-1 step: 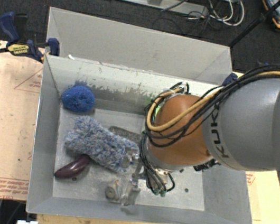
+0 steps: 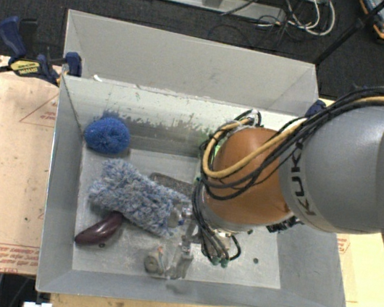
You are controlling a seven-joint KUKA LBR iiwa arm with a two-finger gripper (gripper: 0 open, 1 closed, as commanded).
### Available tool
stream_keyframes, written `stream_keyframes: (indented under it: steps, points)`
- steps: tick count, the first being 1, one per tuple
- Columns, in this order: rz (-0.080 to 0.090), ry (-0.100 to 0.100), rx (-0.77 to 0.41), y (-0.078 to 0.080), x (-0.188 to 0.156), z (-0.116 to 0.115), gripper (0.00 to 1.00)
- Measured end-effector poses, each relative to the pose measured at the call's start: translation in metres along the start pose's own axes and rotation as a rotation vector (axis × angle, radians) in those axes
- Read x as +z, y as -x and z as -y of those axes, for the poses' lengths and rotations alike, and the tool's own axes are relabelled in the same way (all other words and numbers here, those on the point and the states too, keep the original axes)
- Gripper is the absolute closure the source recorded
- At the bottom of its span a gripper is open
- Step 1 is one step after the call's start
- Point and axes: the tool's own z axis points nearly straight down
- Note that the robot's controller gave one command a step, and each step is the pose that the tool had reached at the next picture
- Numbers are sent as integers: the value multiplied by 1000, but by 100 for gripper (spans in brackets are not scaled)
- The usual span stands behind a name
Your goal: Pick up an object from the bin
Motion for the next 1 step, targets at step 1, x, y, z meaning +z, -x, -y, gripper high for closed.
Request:
stream_keyframes:
  steps: [1]
  points:
    - [6,1,-3,46,33,-49,0]
